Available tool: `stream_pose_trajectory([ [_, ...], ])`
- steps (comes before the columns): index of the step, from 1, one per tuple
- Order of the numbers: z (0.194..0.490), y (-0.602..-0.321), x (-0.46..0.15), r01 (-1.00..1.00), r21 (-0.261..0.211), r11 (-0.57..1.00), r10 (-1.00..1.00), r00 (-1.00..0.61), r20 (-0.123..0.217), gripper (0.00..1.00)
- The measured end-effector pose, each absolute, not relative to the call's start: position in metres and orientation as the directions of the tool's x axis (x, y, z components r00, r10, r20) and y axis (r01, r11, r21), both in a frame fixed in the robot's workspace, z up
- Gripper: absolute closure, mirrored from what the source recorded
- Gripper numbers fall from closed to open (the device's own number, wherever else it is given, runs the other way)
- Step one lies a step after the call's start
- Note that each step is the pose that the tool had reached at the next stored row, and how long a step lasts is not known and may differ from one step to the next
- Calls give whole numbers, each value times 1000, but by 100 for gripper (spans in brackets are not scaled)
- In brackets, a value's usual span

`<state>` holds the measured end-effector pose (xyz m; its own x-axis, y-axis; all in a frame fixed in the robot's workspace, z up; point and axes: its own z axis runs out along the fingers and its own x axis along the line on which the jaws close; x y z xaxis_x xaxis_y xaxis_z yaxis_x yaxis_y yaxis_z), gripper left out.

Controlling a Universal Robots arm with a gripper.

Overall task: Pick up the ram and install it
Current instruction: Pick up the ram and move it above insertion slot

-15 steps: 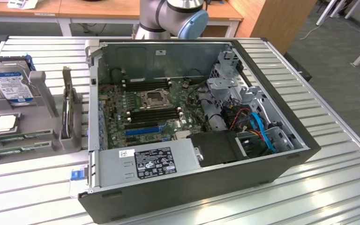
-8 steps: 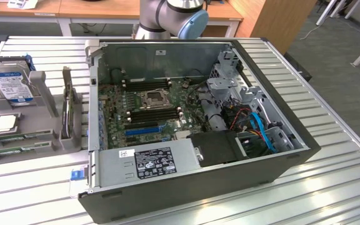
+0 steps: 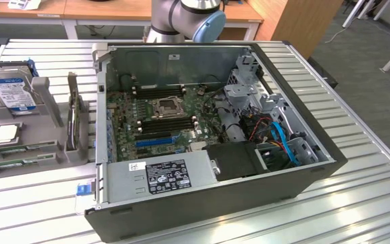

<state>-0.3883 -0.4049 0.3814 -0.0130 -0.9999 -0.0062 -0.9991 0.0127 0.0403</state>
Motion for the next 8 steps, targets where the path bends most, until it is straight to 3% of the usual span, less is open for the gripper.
stream_pose_trajectory([
  [8,381,-405,-388,-999,40,1,-1000,-1,-6,90],
])
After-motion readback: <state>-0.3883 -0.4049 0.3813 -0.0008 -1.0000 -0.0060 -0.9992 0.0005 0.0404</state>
